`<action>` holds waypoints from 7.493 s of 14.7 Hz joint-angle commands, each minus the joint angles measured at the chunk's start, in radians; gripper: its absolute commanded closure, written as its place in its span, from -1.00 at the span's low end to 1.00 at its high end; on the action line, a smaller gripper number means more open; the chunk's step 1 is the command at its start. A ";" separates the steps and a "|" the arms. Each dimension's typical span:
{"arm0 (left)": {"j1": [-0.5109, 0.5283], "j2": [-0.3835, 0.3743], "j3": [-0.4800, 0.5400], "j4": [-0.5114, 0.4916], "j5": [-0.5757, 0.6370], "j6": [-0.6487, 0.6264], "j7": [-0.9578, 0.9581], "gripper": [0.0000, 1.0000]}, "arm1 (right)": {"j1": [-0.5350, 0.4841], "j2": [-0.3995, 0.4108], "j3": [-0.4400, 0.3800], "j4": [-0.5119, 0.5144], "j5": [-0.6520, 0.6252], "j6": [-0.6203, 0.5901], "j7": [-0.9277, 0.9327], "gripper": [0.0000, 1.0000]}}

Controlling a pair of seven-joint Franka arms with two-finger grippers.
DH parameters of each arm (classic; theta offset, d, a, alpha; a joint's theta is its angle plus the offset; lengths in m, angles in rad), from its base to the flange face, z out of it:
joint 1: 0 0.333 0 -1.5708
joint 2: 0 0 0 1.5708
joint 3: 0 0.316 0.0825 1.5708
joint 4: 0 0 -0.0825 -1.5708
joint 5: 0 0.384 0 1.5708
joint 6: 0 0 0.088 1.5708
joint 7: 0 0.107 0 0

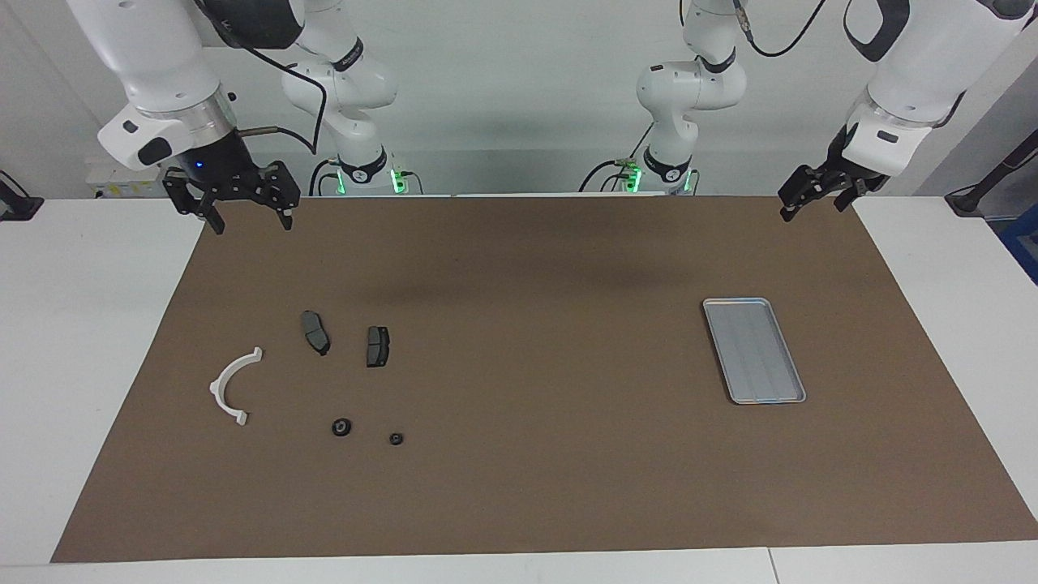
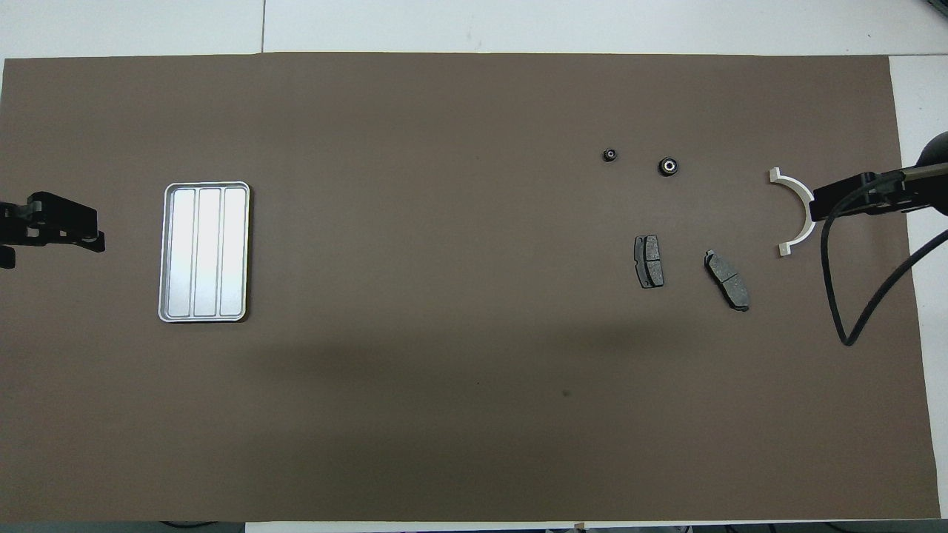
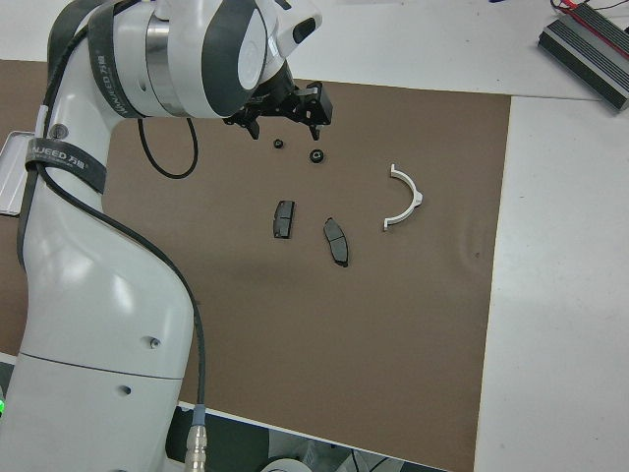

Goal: Pick bearing gear from pile to tray

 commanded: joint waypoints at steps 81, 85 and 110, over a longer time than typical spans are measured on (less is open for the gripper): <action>0.004 -0.016 -0.010 -0.030 -0.007 -0.012 0.007 -1.00 | 0.038 0.663 0.015 0.032 -0.040 0.652 0.320 -0.22; 0.004 -0.016 -0.010 -0.030 -0.007 -0.012 0.007 -1.00 | 0.038 0.660 0.015 0.023 -0.032 0.638 0.319 0.27; 0.004 -0.016 -0.010 -0.030 -0.007 -0.012 0.007 -1.00 | 0.519 0.531 0.084 0.277 0.074 0.206 1.329 1.00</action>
